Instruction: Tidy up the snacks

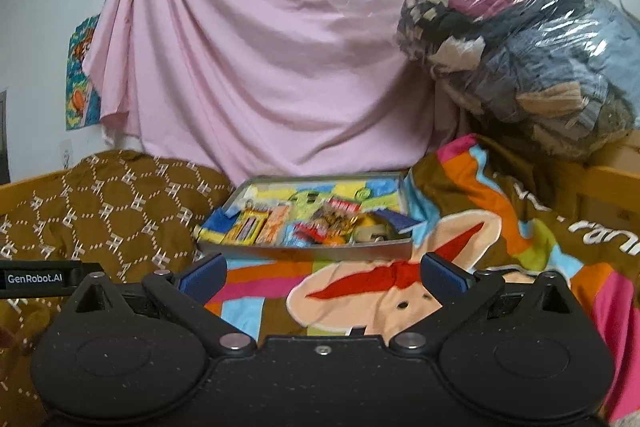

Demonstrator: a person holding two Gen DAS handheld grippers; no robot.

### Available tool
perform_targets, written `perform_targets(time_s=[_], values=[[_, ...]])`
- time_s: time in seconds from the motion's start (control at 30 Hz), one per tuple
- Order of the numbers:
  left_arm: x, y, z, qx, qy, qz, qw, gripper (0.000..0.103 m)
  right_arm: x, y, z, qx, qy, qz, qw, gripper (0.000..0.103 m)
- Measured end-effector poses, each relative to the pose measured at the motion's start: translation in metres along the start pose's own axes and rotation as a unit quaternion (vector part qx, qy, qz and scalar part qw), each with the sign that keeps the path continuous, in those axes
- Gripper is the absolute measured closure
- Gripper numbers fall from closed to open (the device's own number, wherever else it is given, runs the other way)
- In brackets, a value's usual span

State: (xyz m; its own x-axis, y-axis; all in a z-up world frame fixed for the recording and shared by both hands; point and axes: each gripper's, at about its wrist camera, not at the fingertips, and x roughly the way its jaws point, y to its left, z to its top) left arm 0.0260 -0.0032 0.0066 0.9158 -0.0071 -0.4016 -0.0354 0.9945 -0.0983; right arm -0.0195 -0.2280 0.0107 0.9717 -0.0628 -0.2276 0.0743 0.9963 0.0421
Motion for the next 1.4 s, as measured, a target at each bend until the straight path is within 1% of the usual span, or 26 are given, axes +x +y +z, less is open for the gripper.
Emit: perform_targets(time_s=[0.27, 0.63, 0.9, 1.4], values=[[-0.011, 0.001, -0.011, 0.033, -0.002, 0.013, 0.9994, 0.000, 0.002, 0.004, -0.008, 0.002, 0.029, -0.002, 1.000, 0.001], [-0.012, 0.012, -0.025, 0.012, 0.020, 0.006, 0.9997, 0.000, 0.003, 0.011, -0.016, -0.007, 0.046, 0.006, 0.999, 0.001], [-0.010, 0.014, -0.026, 0.006, 0.021, 0.009, 0.9997, 0.000, 0.009, 0.013, -0.020, -0.012, 0.059, 0.012, 0.998, 0.001], [-0.010, 0.015, -0.026, 0.006, 0.020, 0.010, 0.9997, 0.000, 0.010, 0.014, -0.021, -0.018, 0.060, 0.015, 0.998, 0.001]])
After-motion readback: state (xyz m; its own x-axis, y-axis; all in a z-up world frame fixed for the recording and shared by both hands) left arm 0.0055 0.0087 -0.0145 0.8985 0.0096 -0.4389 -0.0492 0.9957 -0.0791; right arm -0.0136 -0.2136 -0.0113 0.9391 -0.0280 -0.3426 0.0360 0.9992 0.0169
